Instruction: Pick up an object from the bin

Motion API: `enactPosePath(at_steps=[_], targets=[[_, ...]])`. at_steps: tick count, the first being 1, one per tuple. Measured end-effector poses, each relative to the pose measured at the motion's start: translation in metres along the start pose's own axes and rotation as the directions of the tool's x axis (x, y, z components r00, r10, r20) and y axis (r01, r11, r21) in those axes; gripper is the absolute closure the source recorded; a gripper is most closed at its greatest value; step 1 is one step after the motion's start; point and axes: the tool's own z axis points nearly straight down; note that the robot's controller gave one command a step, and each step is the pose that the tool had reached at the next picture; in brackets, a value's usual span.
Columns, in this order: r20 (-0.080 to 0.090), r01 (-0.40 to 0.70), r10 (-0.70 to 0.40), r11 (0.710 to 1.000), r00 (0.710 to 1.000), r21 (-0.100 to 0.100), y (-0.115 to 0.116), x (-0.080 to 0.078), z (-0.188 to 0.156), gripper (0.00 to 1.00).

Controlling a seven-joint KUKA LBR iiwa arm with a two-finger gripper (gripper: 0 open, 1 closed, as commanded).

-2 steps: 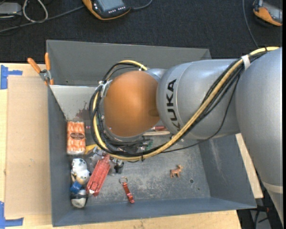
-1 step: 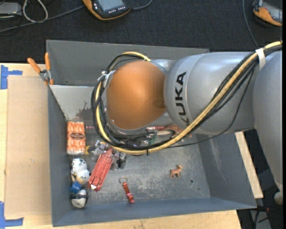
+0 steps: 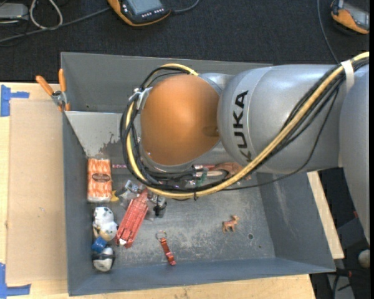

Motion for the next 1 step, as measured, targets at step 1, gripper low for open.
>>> enactPosePath(at_steps=[1], targets=[[-0.001,0.0,0.0,1.0,1.0,-0.001,0.0003,0.0002,-0.0092,1.0]])
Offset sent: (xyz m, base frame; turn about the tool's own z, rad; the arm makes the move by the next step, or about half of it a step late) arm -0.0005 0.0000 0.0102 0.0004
